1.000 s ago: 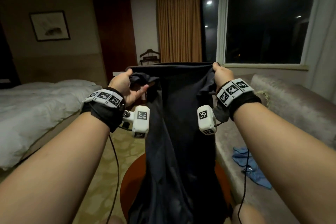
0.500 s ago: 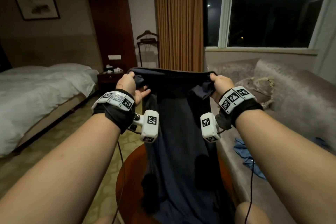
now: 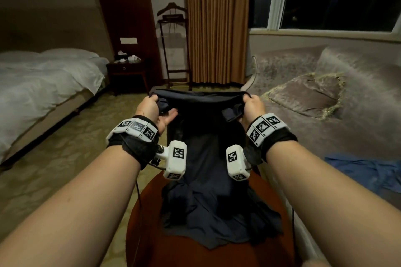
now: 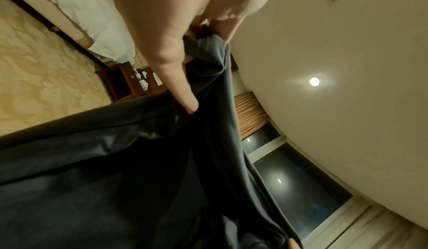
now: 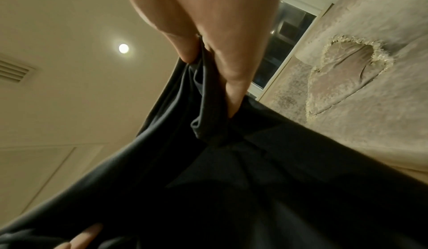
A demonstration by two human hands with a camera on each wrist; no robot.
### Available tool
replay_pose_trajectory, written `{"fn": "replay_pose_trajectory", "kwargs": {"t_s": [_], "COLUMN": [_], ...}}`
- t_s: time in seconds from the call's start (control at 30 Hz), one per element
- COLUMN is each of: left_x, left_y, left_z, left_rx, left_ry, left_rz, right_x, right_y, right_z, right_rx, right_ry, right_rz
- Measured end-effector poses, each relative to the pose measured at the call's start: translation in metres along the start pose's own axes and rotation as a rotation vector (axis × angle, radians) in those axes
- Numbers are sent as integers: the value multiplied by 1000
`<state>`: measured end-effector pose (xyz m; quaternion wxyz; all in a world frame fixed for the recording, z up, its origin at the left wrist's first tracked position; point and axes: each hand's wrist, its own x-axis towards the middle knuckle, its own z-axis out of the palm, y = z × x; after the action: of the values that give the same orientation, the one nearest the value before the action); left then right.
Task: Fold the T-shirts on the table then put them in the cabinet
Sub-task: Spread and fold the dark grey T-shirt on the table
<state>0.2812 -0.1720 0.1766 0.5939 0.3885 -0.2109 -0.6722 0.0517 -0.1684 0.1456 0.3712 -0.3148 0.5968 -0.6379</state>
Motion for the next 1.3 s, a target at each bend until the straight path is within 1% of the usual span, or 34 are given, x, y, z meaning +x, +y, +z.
{"fn": "replay_pose_trajectory", "kwargs": {"t_s": [0.1, 0.17, 0.23, 0.33, 0.43, 0.53, 0.67, 0.8, 0.9, 0.93, 1.0, 1.03, 1.07, 1.13, 1.17, 1.2, 1.27, 1.3], "left_x": [23, 35, 40, 40, 31, 3, -55, -116, -150, -158, -168, -169, -172, -178, -179, -181, -190, -191], "left_y": [-1, -2, 0, 16, 48, 79, 111, 130, 120, 112, 88, 75, 61, 32, 17, 3, -17, -21], "left_z": [-3, -3, 4, 25, 48, 61, 65, 57, 31, 19, -9, -26, -42, -75, -91, -104, -118, -121], "left_rx": [53, 89, 121, 158, 143, 98, 92, 174, 349, 464, 763, 908, 1052, 1366, 1503, 1595, 1682, 1688], "left_ry": [9, 20, 4, -16, -43, -95, -134, -140, -69, -35, 16, 35, 42, 24, 8, -5, -54, -81], "left_rz": [38, 47, 87, 153, 205, 282, 388, 433, 417, 405, 371, 347, 299, 158, 63, -55, -271, -325], "right_x": [16, 20, 25, 26, 19, 1, -38, -81, -110, -118, -131, -140, -149, -166, -176, -187, -203, -204], "right_y": [11, 13, 8, -16, -56, -95, -142, -170, -165, -157, -132, -118, -102, -69, -53, -37, -9, 1], "right_z": [13, 21, 29, 40, 44, 41, 23, -12, -47, -60, -87, -100, -111, -129, -137, -143, -151, -152], "right_rx": [39, 67, 124, 240, 303, 293, 307, 234, 117, 50, -213, -365, -468, -668, -817, -915, -939, -955], "right_ry": [25, 12, -16, -51, -87, -105, -150, -140, -107, -94, -61, -58, -90, -219, -283, -331, -510, -574], "right_rz": [-9, 4, 23, -5, -57, -142, -241, -365, -415, -411, -371, -345, -314, -200, -130, -17, 247, 314]}}
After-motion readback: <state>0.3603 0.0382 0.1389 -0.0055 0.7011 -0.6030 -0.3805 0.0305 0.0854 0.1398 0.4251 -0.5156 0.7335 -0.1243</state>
